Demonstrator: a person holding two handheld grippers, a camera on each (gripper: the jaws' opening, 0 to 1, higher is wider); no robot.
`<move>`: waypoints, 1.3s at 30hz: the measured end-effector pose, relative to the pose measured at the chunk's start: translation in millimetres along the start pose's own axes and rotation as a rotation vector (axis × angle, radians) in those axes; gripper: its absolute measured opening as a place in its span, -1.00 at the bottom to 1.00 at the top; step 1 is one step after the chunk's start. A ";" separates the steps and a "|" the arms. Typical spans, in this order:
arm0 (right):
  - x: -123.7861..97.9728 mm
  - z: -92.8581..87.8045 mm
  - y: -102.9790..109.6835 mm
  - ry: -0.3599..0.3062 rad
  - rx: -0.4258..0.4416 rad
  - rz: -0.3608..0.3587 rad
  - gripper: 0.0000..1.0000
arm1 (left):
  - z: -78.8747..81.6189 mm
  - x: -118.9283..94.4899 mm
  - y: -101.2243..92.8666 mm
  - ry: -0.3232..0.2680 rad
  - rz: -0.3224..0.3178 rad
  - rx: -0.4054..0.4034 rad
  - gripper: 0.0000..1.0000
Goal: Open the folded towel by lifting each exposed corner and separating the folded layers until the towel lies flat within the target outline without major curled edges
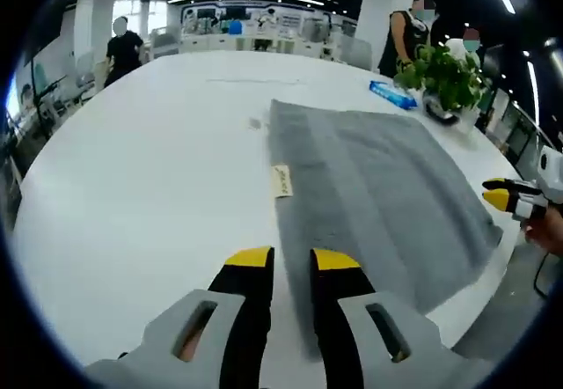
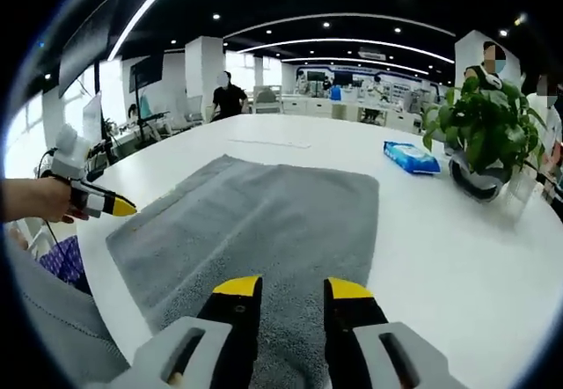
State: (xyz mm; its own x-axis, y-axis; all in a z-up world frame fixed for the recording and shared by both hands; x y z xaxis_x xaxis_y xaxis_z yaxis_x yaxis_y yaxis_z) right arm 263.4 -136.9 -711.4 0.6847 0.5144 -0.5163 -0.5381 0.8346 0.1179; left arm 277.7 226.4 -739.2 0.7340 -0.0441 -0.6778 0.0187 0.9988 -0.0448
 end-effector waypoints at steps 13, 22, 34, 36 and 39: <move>-3.0 0.5 -5.2 -0.018 0.027 -0.024 -0.60 | -5.6 0.5 -1.1 0.035 0.005 -0.042 -0.92; -0.3 -0.5 -1.6 0.003 0.005 -0.008 -0.67 | 1.3 -14.3 -11.9 0.047 -0.016 -0.148 -0.98; -1.4 0.1 -1.1 -0.024 0.063 0.018 -0.72 | 22.2 -25.3 -45.1 -0.023 -0.109 -0.148 -0.98; -1.5 -0.1 -1.2 -0.027 0.084 0.024 -0.74 | 25.2 -28.3 -52.4 -0.033 -0.125 -0.145 -0.99; -1.9 0.2 -1.5 -0.041 0.123 0.037 -0.75 | 27.1 -28.7 -61.0 -0.042 -0.154 -0.116 -0.99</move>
State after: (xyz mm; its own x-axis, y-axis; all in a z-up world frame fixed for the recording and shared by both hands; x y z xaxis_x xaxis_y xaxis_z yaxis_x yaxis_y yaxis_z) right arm 262.9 -139.0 -710.4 0.6867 0.5506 -0.4747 -0.5004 0.8317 0.2407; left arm 273.8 167.3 -697.1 0.7562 -0.1931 -0.6251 0.0567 0.9712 -0.2315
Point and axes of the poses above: the point that each gripper's makers call its tool centre point, and the gripper's own axes: x roughly forward along the fingers, y roughly to its left, z roughly out of its top, the point moved 9 cm from there along -x, roughly backward along the fingers, and after that the axes turned 11 degrees about z, right-handed, at the moved point
